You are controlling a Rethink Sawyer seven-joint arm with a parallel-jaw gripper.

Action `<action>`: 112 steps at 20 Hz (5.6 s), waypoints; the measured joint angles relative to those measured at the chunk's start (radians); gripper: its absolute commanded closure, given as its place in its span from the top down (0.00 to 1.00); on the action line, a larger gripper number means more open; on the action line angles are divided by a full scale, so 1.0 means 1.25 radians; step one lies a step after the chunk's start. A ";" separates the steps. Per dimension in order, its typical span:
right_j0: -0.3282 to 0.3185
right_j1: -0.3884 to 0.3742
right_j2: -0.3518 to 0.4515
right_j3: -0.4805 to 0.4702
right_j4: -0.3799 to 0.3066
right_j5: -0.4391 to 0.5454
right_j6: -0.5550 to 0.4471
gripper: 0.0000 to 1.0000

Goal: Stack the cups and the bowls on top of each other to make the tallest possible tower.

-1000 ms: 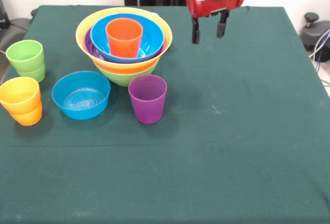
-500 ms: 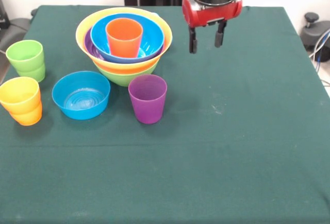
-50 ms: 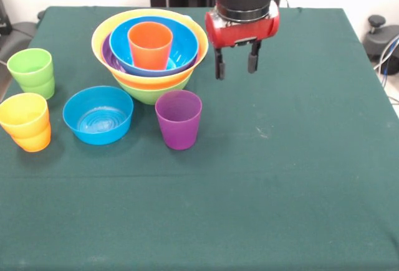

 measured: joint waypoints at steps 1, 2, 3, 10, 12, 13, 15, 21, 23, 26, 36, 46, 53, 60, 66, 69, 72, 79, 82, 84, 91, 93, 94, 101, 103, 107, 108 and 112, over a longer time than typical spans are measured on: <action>-0.001 0.002 0.000 -0.003 0.000 0.000 0.000 1.00; -0.005 0.008 0.000 -0.013 0.000 0.000 0.000 1.00; -0.008 0.011 0.000 -0.018 0.000 0.000 0.000 1.00; -0.022 0.027 0.000 -0.048 0.000 0.000 0.000 1.00; -0.027 0.028 0.000 -0.056 0.000 0.000 0.000 1.00; -0.027 0.028 0.000 -0.056 0.000 0.000 0.000 1.00; -0.028 0.028 0.000 -0.063 0.000 0.000 0.000 1.00; -0.030 0.030 0.001 -0.081 0.000 0.000 0.000 1.00; -0.030 0.031 0.001 -0.086 0.000 0.000 0.000 1.00; -0.031 0.032 0.002 -0.092 0.000 0.000 0.000 1.00; -0.050 0.056 0.004 -0.110 -0.001 0.000 0.000 1.00; -0.062 0.074 0.000 -0.113 -0.057 0.000 0.000 1.00; -0.054 0.079 -0.015 -0.111 -0.120 -0.002 0.000 1.00; -0.018 0.078 -0.042 -0.106 -0.165 -0.042 0.000 1.00; 0.004 0.074 -0.059 -0.098 -0.177 -0.066 0.000 1.00; 0.005 0.072 -0.063 -0.095 -0.177 -0.068 0.000 1.00; 0.005 0.067 -0.065 -0.089 -0.177 -0.068 0.000 1.00; -0.008 0.061 -0.065 -0.072 -0.164 -0.068 0.000 1.00; -0.015 0.061 -0.065 -0.071 -0.157 -0.068 0.000 1.00; -0.020 0.061 -0.065 -0.070 -0.149 -0.068 0.000 1.00; -0.027 0.054 -0.065 -0.062 -0.134 -0.068 0.000 1.00; -0.027 0.045 -0.065 -0.053 -0.129 -0.068 0.000 1.00; -0.027 0.043 -0.065 -0.050 -0.127 -0.068 0.000 1.00; -0.027 0.023 -0.065 -0.027 -0.103 -0.068 0.000 1.00; -0.027 0.021 -0.065 -0.025 -0.100 -0.068 0.000 1.00; -0.027 0.017 -0.065 -0.023 -0.099 -0.068 0.000 1.00; -0.027 0.016 -0.065 -0.023 -0.099 -0.068 0.000 1.00; -0.027 0.012 -0.065 -0.021 -0.099 -0.068 0.000 1.00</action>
